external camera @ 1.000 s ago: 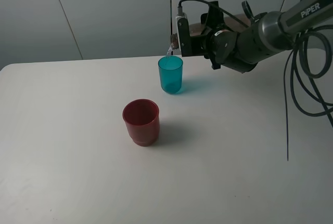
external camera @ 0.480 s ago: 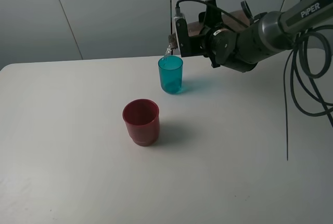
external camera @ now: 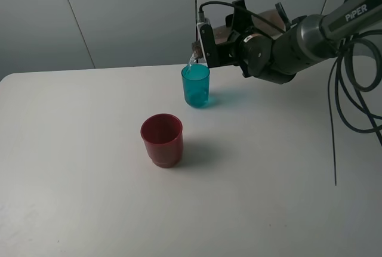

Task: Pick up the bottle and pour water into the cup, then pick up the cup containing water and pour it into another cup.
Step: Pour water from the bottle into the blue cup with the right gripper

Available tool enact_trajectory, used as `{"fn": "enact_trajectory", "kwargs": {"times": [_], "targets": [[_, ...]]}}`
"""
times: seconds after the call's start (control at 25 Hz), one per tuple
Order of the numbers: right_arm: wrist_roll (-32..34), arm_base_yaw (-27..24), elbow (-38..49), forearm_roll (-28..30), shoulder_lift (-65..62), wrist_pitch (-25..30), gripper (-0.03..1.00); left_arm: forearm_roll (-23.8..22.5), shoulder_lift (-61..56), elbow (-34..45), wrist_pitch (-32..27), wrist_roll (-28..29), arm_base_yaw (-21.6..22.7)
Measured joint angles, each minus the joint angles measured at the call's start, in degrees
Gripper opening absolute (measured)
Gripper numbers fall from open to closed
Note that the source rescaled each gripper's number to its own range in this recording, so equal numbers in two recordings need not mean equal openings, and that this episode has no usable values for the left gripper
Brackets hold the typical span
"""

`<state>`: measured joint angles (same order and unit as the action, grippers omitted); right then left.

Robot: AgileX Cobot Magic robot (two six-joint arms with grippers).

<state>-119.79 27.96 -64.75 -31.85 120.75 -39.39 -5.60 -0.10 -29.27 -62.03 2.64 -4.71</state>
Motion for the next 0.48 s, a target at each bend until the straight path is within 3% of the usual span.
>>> {"fn": "enact_trajectory", "kwargs": {"times": [0.48], "targets": [[0.0, -2.26, 0.0, 5.78, 0.0, -0.98, 0.05, 0.0, 0.0, 0.0, 0.0, 0.0, 0.0]]}}
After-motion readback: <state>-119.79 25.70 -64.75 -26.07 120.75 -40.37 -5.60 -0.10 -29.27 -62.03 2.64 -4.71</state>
